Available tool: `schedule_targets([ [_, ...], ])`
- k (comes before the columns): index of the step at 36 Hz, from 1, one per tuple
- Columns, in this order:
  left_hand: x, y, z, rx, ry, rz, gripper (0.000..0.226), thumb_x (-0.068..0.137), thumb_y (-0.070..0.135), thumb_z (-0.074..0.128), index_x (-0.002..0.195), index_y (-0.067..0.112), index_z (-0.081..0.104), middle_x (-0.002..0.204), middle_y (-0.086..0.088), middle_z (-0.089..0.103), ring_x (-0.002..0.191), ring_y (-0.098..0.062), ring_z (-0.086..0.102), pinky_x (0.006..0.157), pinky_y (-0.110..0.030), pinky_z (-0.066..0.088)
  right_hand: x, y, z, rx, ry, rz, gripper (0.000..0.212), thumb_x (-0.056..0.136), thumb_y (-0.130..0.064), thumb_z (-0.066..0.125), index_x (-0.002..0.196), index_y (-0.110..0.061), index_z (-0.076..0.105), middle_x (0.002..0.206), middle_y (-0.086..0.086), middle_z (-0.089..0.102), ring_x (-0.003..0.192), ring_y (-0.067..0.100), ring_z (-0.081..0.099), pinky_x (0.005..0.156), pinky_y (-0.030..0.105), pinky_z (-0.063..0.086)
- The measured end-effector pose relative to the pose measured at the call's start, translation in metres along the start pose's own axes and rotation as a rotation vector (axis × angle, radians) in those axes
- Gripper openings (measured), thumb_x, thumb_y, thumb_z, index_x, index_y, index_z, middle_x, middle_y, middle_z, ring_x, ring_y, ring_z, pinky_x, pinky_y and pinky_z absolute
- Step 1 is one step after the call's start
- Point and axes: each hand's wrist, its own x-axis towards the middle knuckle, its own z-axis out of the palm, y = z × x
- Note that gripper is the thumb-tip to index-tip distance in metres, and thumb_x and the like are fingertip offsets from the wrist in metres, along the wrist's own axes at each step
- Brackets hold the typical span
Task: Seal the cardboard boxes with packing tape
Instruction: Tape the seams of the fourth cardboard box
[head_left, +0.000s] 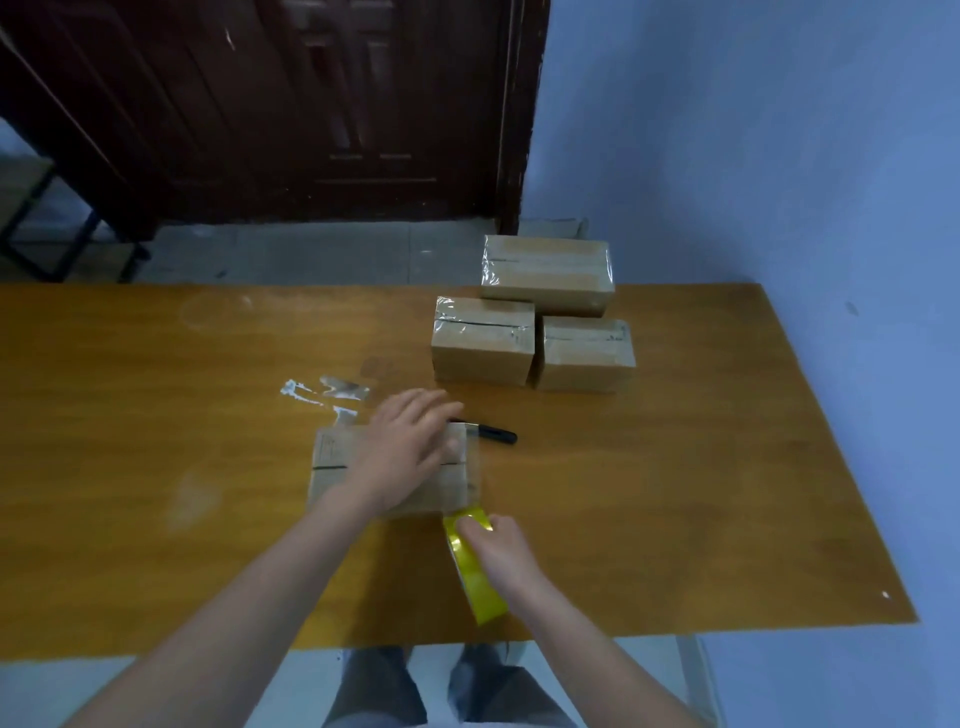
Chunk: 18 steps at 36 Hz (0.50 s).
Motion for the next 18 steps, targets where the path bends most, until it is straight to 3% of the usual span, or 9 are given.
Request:
schedule_targets([
  [4, 0.006, 0.009, 0.025, 0.031, -0.103, 0.028, 0.059, 0.094, 0.055, 0.016, 0.138, 0.030, 0.048, 0.142, 0.005, 0.047, 0.134, -0.020, 0.036, 0.109, -0.040, 0.030, 0.000, 0.006, 0.010, -0.013, 0.050, -0.009, 0.038, 0.093, -0.031, 0.054, 0.112, 0.001, 0.060, 0.111, 0.018, 0.064, 0.107, 0.034, 0.058, 0.090, 0.040, 0.045],
  [6, 0.008, 0.007, 0.030, 0.055, -0.094, 0.004, 0.063, 0.093, 0.056, 0.012, 0.138, 0.030, 0.047, 0.139, 0.006, 0.050, 0.131, -0.018, 0.039, 0.104, -0.036, 0.028, 0.003, 0.010, 0.014, 0.024, 0.059, -0.007, 0.032, 0.093, -0.034, 0.054, 0.101, -0.004, 0.061, 0.096, 0.010, 0.062, 0.096, 0.030, 0.060, 0.084, 0.040, 0.047],
  [10, 0.014, 0.005, 0.031, 0.041, -0.082, 0.015, 0.063, 0.093, 0.057, 0.013, 0.140, 0.030, 0.046, 0.138, 0.007, 0.051, 0.129, -0.018, 0.042, 0.100, -0.035, 0.029, 0.008, 0.014, 0.021, 0.096, 0.105, -0.010, 0.027, 0.094, -0.033, 0.055, 0.095, -0.007, 0.061, 0.085, 0.003, 0.058, 0.083, 0.025, 0.058, 0.072, 0.031, 0.044],
  [12, 0.014, 0.003, 0.033, 0.036, -0.065, 0.018, 0.062, 0.093, 0.057, 0.014, 0.140, 0.031, 0.044, 0.138, 0.007, 0.051, 0.129, -0.017, 0.043, 0.099, -0.033, 0.029, 0.008, 0.012, 0.024, 0.115, 0.117, 0.018, 0.028, 0.095, -0.031, 0.054, 0.104, -0.006, 0.060, 0.096, 0.006, 0.060, 0.091, 0.025, 0.058, 0.083, 0.034, 0.046],
  [15, 0.013, 0.002, 0.036, 0.016, -0.039, 0.040, 0.058, 0.094, 0.055, 0.018, 0.142, 0.032, 0.042, 0.137, 0.007, 0.051, 0.127, -0.017, 0.044, 0.097, -0.032, 0.028, 0.015, 0.016, 0.026, 0.173, 0.096, 0.073, 0.025, 0.095, -0.033, 0.052, 0.104, -0.012, 0.059, 0.101, 0.006, 0.061, 0.101, 0.026, 0.058, 0.079, 0.032, 0.046],
  [18, 0.012, 0.002, 0.037, -0.019, -0.009, 0.058, 0.053, 0.095, 0.051, 0.025, 0.140, 0.030, 0.045, 0.135, 0.003, 0.052, 0.125, -0.021, 0.045, 0.096, -0.035, 0.029, 0.020, 0.015, 0.027, 0.199, 0.085, 0.146, 0.044, 0.097, -0.032, 0.050, 0.126, 0.001, 0.049, 0.127, 0.014, 0.054, 0.120, 0.031, 0.050, 0.098, 0.038, 0.041],
])
